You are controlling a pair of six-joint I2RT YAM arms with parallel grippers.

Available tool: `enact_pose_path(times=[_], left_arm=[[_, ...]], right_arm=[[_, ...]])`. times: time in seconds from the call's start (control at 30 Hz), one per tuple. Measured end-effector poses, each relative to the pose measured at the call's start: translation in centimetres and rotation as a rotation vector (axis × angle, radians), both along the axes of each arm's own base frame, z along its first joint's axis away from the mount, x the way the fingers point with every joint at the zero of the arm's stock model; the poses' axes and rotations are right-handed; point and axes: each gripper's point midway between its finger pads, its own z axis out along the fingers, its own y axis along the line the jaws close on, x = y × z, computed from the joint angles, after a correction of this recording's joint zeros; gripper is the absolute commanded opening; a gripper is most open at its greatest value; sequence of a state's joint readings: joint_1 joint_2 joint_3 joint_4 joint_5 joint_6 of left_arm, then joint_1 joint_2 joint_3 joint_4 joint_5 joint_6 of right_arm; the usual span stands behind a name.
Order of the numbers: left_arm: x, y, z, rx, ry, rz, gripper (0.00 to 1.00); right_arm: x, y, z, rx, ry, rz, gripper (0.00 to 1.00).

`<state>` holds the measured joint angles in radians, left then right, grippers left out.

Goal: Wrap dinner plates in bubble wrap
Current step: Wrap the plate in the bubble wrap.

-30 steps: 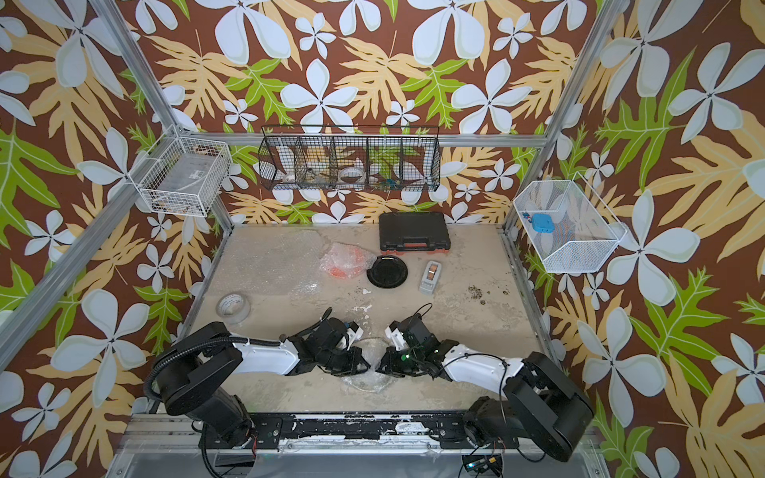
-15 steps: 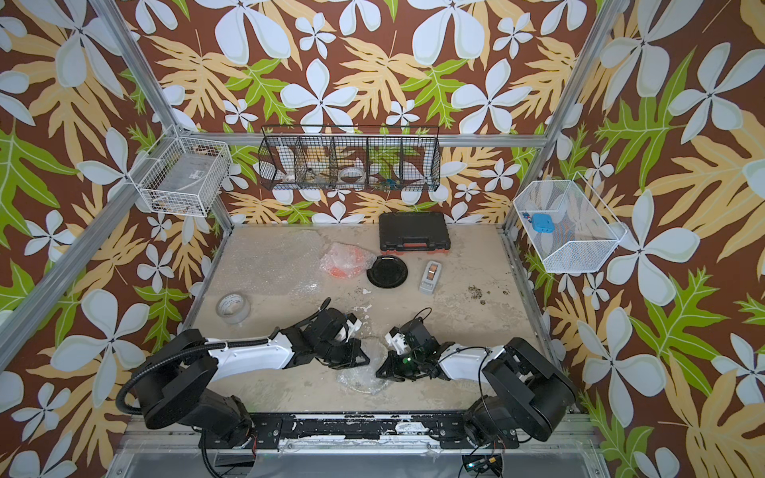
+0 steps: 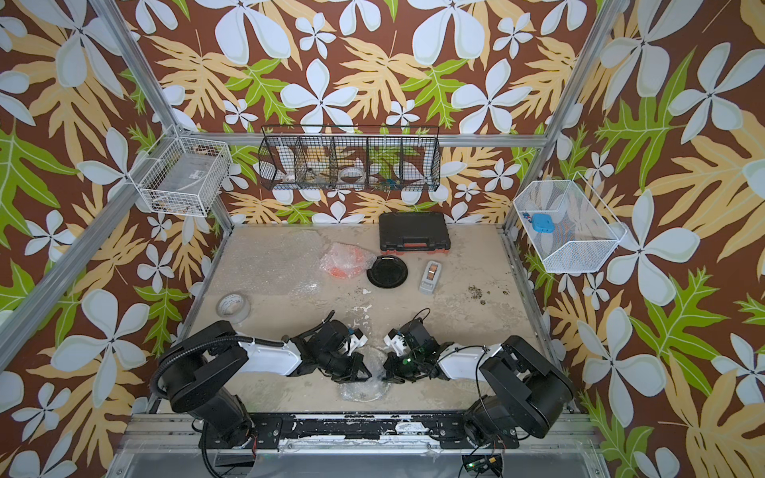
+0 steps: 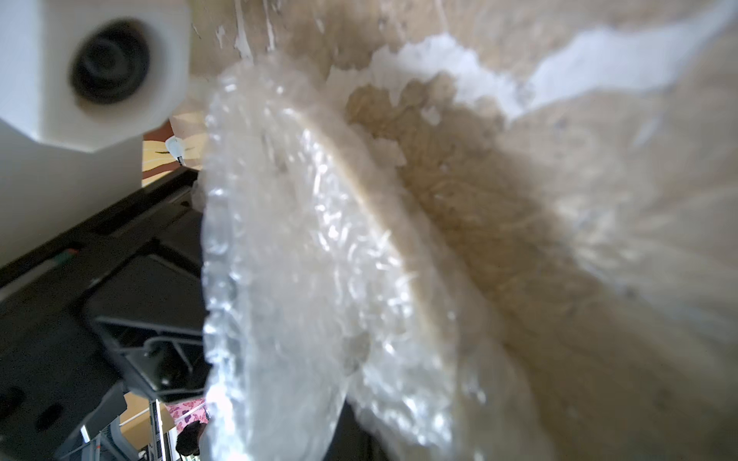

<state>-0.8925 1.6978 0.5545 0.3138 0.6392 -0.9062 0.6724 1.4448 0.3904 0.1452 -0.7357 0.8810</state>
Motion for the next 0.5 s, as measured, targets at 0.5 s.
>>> enact_pose_path(times=[0.5], left_arm=[[0.2,-0.8,-0.2,-0.042,-0.062,-0.041,0.00]], right_arm=[[3.2,-0.3,8.3,-0.077,-0.274,-0.062,0.23]])
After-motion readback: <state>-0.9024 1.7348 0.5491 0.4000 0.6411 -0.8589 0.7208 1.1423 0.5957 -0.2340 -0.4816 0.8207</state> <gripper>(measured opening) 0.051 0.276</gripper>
